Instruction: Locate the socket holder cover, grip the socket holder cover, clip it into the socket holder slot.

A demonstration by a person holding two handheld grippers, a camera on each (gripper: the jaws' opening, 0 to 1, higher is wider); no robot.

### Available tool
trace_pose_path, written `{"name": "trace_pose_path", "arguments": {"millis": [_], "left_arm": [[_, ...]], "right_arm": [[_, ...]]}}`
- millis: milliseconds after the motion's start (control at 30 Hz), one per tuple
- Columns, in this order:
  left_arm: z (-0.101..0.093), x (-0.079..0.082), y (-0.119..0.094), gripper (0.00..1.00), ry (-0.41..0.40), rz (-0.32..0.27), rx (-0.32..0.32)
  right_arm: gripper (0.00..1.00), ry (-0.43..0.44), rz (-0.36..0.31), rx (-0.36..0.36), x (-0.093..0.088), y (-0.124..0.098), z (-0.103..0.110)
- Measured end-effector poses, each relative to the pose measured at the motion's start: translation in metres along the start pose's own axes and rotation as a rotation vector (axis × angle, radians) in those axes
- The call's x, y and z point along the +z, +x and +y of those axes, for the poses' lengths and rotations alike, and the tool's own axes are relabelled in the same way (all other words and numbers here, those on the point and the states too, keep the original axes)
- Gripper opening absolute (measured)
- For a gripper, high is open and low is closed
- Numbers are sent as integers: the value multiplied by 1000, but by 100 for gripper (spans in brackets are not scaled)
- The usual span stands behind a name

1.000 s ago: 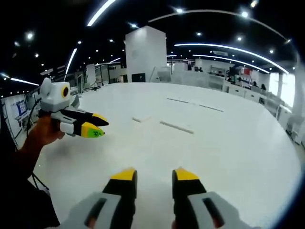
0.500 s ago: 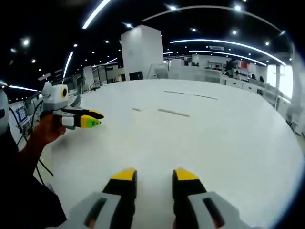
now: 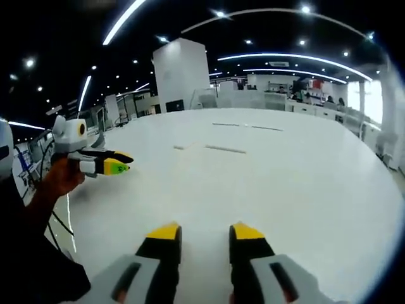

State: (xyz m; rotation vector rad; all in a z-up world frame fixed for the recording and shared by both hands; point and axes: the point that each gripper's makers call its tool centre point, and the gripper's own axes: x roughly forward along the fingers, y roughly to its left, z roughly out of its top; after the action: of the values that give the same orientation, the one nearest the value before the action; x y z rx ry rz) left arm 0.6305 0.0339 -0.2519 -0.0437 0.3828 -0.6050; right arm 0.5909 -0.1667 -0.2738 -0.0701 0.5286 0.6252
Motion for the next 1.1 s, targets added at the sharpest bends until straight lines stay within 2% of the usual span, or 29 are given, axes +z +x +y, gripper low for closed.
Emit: {"name": "trace_pose_path", "arguments": {"millis": [267, 533, 833, 1100], "left_arm": [[-3, -1, 0, 30, 2, 8, 1], [3, -1, -2, 30, 15, 11, 24], [-4, 0, 0, 30, 20, 12, 10], [1, 1, -7, 30, 36, 6, 32]], "right_arm": [[31, -17, 12, -8, -1, 1, 1], [31, -8, 2, -8, -2, -1, 1], [31, -8, 2, -6, -2, -1, 2], [31, -9, 2, -6, -3, -4, 4]]}}
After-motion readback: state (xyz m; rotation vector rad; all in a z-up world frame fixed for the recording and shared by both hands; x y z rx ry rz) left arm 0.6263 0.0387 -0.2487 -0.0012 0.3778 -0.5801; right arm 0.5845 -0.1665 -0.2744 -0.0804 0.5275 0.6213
